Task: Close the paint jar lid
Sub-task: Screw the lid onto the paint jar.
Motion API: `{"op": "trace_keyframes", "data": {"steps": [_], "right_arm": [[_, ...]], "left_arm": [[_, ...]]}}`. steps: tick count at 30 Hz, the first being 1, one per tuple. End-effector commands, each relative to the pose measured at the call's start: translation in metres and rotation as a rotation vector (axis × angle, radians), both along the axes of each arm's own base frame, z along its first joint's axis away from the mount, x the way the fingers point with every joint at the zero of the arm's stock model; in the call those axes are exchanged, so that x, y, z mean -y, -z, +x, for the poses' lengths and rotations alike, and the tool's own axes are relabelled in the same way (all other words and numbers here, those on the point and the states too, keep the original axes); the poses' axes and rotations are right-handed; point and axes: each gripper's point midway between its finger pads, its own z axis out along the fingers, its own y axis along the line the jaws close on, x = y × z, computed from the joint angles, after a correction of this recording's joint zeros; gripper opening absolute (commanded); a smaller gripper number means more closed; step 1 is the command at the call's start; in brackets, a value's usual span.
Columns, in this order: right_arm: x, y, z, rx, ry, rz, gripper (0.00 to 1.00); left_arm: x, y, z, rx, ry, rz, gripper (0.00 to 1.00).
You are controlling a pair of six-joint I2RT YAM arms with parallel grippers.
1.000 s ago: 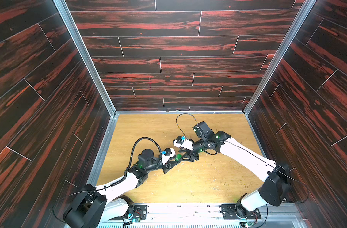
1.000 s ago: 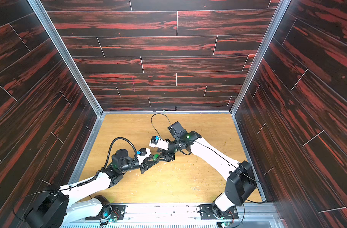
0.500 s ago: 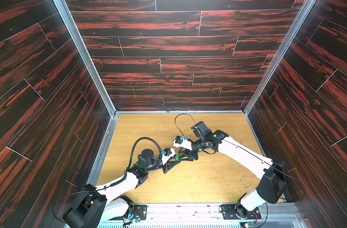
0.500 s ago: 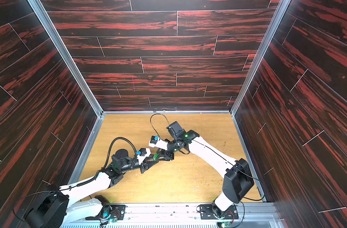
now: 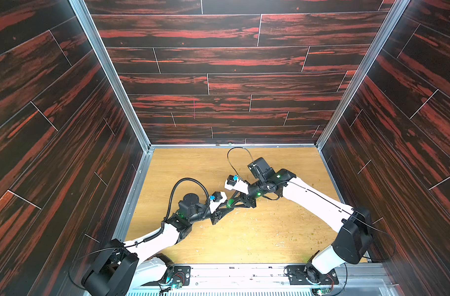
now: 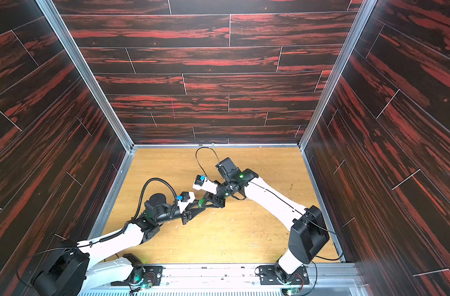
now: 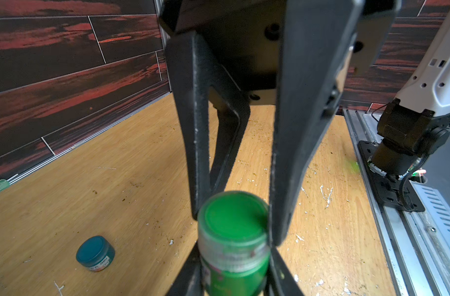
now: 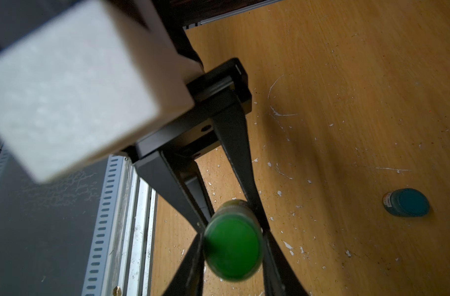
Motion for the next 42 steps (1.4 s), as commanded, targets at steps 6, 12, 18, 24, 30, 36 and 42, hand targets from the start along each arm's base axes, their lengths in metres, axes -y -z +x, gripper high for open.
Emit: {"op": "trace_keyframes", "data": {"steps": [6,12,18,24,30,36,42], "right_arm": [[-0.010,0.006,0.010,-0.127,0.164,0.005,0.18],[-0.016,0.015,0.021,-0.158,0.344,-0.045,0.15],[-0.021,0.018,0.033,-0.178,0.608,-0.100,0.14],[-0.041,0.013,0.028,-0.263,0.855,-0.091,0.12],[-0.058,0.021,0.023,-0.424,1.044,-0.094,0.07],[-0.064,0.021,0.027,-0.530,1.158,-0.049,0.07],[-0.070,0.021,0.028,-0.558,1.170,-0.043,0.07]], "left_arm": [[-0.004,-0.015,0.015,0.076,-0.066,-0.013,0.20],[-0.006,-0.021,0.025,0.105,-0.118,-0.019,0.20],[-0.010,-0.025,0.038,0.137,-0.181,-0.017,0.20],[-0.011,-0.029,0.049,0.159,-0.222,-0.029,0.20],[-0.011,-0.031,0.054,0.167,-0.241,-0.039,0.20],[-0.013,-0.030,0.057,0.171,-0.260,-0.040,0.20],[-0.013,-0.028,0.058,0.174,-0.267,-0.041,0.20]]}}
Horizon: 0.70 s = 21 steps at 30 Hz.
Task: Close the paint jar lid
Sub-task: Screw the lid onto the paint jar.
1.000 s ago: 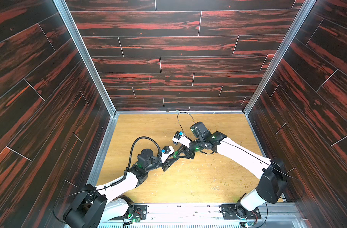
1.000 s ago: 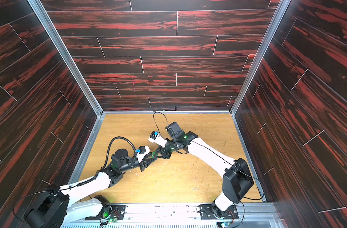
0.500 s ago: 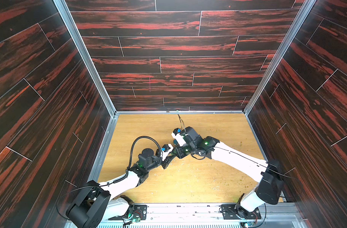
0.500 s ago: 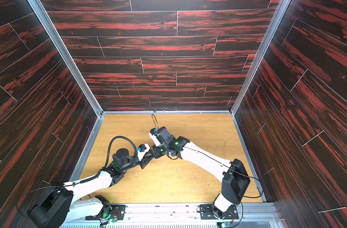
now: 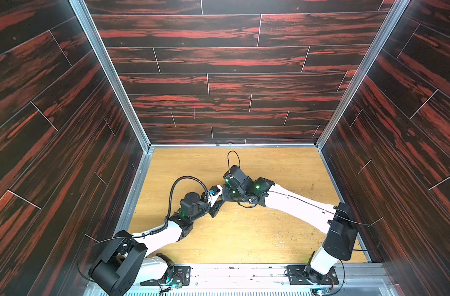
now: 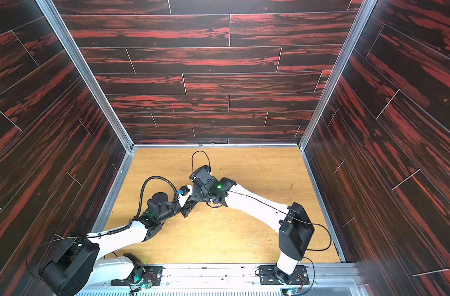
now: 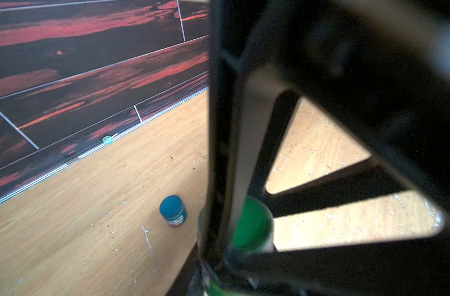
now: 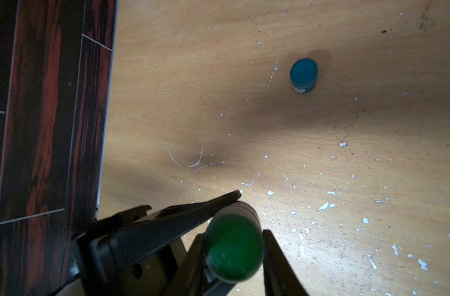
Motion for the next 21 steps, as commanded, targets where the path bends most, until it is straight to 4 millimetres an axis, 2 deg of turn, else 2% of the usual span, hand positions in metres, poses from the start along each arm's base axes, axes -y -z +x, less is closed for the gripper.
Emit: {"op": "trace_keyframes", "data": {"steps": [1,9,13,19,20,21], "right_arm": [[-0.032,0.000,-0.021,-0.086,-0.035,0.091,0.07],[-0.032,-0.007,-0.021,-0.064,-0.056,0.103,0.09],[-0.029,-0.017,-0.019,-0.032,-0.079,0.102,0.23],[-0.011,-0.042,-0.014,0.075,-0.127,0.082,0.48],[-0.007,-0.046,-0.013,0.087,-0.135,0.081,0.54],[-0.004,-0.048,-0.012,0.096,-0.140,0.079,0.68]], "left_arm": [[0.013,-0.047,0.002,0.154,0.039,-0.088,0.20],[0.013,-0.045,0.002,0.147,0.041,-0.085,0.20],[0.013,-0.041,0.001,0.138,0.044,-0.081,0.20],[0.012,-0.035,-0.001,0.123,0.043,-0.074,0.20],[0.012,-0.036,-0.001,0.123,0.046,-0.075,0.20],[0.012,-0.036,-0.001,0.121,0.045,-0.074,0.20]]}}
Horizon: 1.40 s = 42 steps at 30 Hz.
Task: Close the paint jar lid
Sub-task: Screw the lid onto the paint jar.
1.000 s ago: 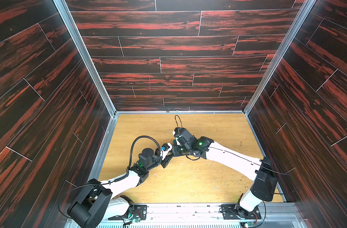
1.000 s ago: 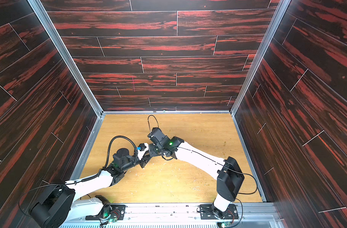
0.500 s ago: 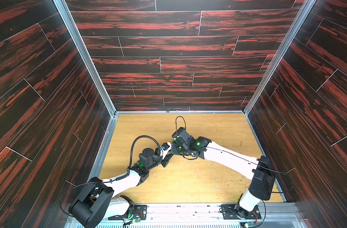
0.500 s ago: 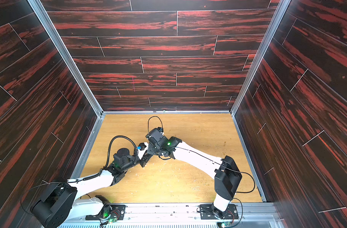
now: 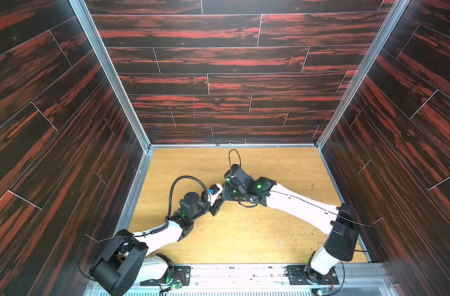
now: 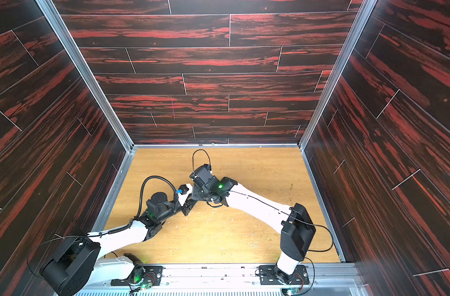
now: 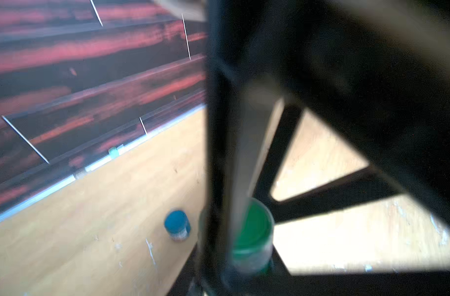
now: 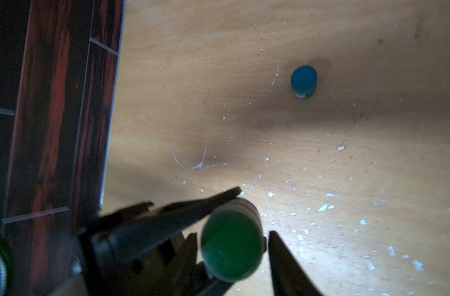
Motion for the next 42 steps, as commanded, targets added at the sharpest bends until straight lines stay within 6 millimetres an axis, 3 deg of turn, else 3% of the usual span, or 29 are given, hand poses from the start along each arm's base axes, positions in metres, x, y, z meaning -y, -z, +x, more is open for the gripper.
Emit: {"op": "trace_keyframes", "data": {"steps": [1,4,12,15,19,21,25,30,35,42], "right_arm": [[-0.006,-0.035,-0.011,0.065,-0.112,0.074,0.82],[0.005,-0.045,-0.008,0.111,-0.120,0.065,0.91],[0.046,-0.086,0.000,0.367,-0.291,-0.007,0.91],[0.060,-0.088,-0.002,0.473,-0.416,-0.048,0.91],[0.078,-0.090,0.000,0.517,-0.499,0.049,0.91],[0.083,-0.087,-0.001,0.540,-0.538,0.053,0.86],[0.075,-0.071,-0.029,0.546,-0.778,0.086,0.91],[0.070,-0.056,-0.048,0.603,-0.966,0.095,0.87],[0.064,-0.047,-0.057,0.656,-1.067,0.129,0.82],[0.051,-0.032,-0.051,0.618,-1.120,0.146,0.75]], "left_arm": [[0.009,-0.017,-0.005,0.058,0.047,-0.021,0.20],[0.010,-0.017,-0.006,0.054,0.054,-0.024,0.20],[0.020,-0.006,-0.023,-0.009,0.162,-0.024,0.20],[0.024,-0.005,-0.031,-0.040,0.216,-0.047,0.20],[0.028,-0.004,-0.045,-0.071,0.292,-0.069,0.22],[0.029,-0.003,-0.050,-0.082,0.319,-0.066,0.22],[0.029,-0.003,-0.058,-0.093,0.348,-0.058,0.22],[0.027,-0.001,-0.065,-0.106,0.367,-0.037,0.22],[0.025,0.000,-0.068,-0.105,0.369,-0.029,0.22],[0.026,-0.001,-0.068,-0.108,0.376,-0.028,0.22]]}}
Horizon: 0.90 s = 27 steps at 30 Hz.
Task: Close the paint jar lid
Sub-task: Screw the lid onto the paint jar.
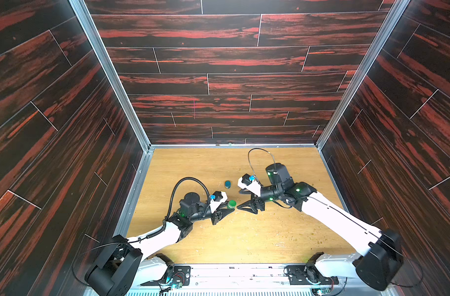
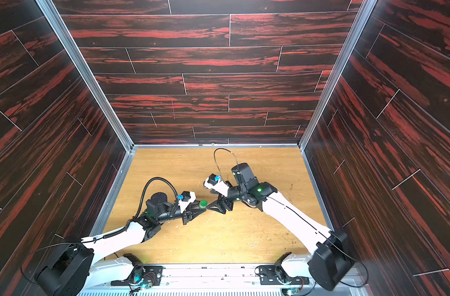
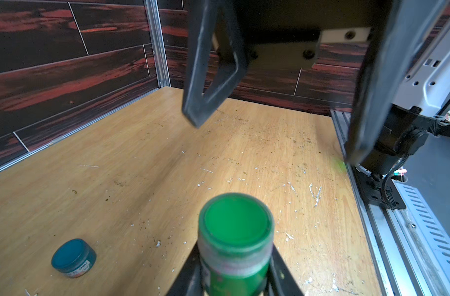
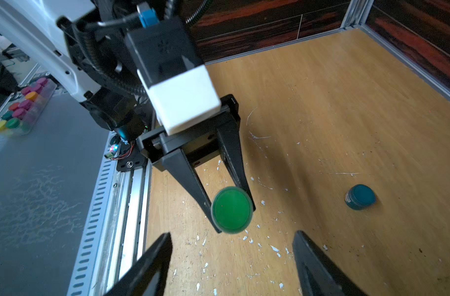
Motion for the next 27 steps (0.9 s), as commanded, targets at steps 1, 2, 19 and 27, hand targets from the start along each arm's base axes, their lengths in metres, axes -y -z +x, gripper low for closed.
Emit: {"op": "trace_keyframes", "data": {"steps": [1,2,19,27], "right_arm": [[-0.008,-0.002,-0.001,0.020,-0.073,0.018,0.75],[-0.010,0.001,-0.001,0.014,-0.080,0.013,0.74],[-0.029,0.018,-0.004,-0.010,-0.141,-0.042,0.61],[-0.028,0.025,-0.004,-0.022,-0.138,-0.067,0.60]], "left_arm": [[-0.002,-0.006,-0.004,0.026,0.017,-0.006,0.22],[-0.002,-0.006,-0.005,0.027,0.017,-0.005,0.22],[-0.002,-0.003,-0.002,0.024,0.007,0.010,0.22],[-0.003,-0.002,-0.002,0.024,0.004,0.014,0.22]]}}
